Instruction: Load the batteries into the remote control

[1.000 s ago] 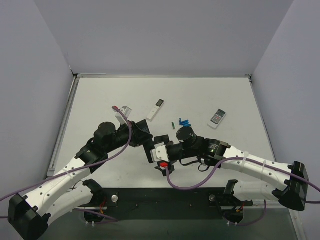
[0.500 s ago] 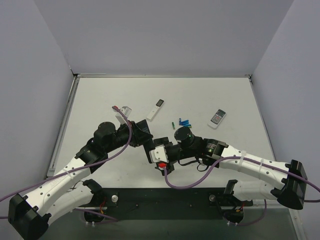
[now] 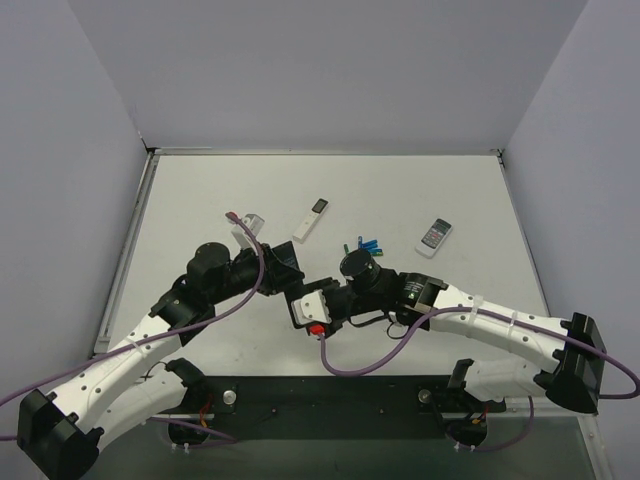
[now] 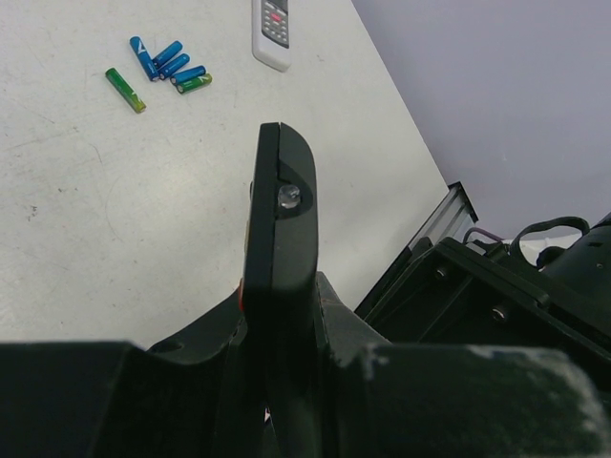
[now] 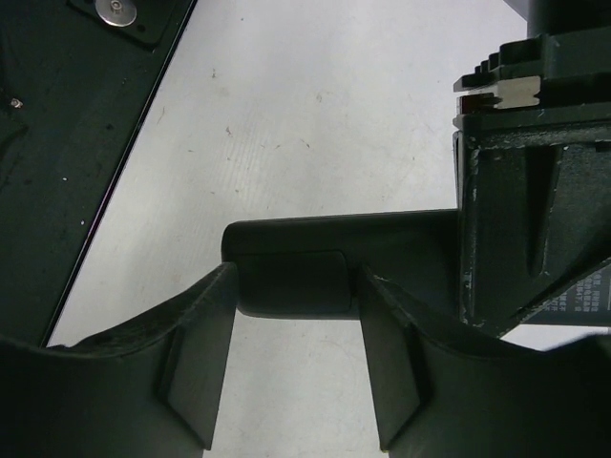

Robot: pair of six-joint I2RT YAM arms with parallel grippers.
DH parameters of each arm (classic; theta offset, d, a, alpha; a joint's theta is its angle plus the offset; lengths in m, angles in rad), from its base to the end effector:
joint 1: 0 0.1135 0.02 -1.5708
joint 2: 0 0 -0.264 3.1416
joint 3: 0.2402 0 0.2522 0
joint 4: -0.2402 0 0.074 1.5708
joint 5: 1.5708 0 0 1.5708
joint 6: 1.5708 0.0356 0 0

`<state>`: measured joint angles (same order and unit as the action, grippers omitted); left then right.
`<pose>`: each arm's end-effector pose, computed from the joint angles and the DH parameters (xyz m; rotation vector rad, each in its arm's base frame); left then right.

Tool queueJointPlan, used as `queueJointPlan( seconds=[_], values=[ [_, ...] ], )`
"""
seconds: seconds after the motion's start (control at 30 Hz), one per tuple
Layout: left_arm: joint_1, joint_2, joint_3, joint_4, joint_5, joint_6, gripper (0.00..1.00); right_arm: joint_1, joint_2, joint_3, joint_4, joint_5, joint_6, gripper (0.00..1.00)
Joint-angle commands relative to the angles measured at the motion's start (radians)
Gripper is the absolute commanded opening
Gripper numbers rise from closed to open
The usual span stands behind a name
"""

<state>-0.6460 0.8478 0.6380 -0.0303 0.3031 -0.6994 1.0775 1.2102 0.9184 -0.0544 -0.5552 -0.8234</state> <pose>0.1551 -0.1303 0.2934 0.1829 1.9699 -1.1951 0.1145 0.2527 0.3121 -1.7549 0.7896 0.7013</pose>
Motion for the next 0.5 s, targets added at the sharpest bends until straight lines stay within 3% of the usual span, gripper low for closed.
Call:
queueJointPlan(
  seconds=[0.0,0.13,0.47],
  values=[
    [0.000,-0.033,0.065,0.145,0.082,0.000,0.00,0.012,0.055,0.014,-0.125,-0.026,-0.006,0.45],
    [0.000,-0.033,0.054,0.179,0.074,0.035,0.00,0.019,0.077,0.031,-0.156,-0.038,-0.013,0.34],
    [0.000,-0.016,-0.007,0.236,0.033,0.132,0.00,0.019,0.120,0.031,-0.170,-0.049,-0.011,0.15]
  ],
)
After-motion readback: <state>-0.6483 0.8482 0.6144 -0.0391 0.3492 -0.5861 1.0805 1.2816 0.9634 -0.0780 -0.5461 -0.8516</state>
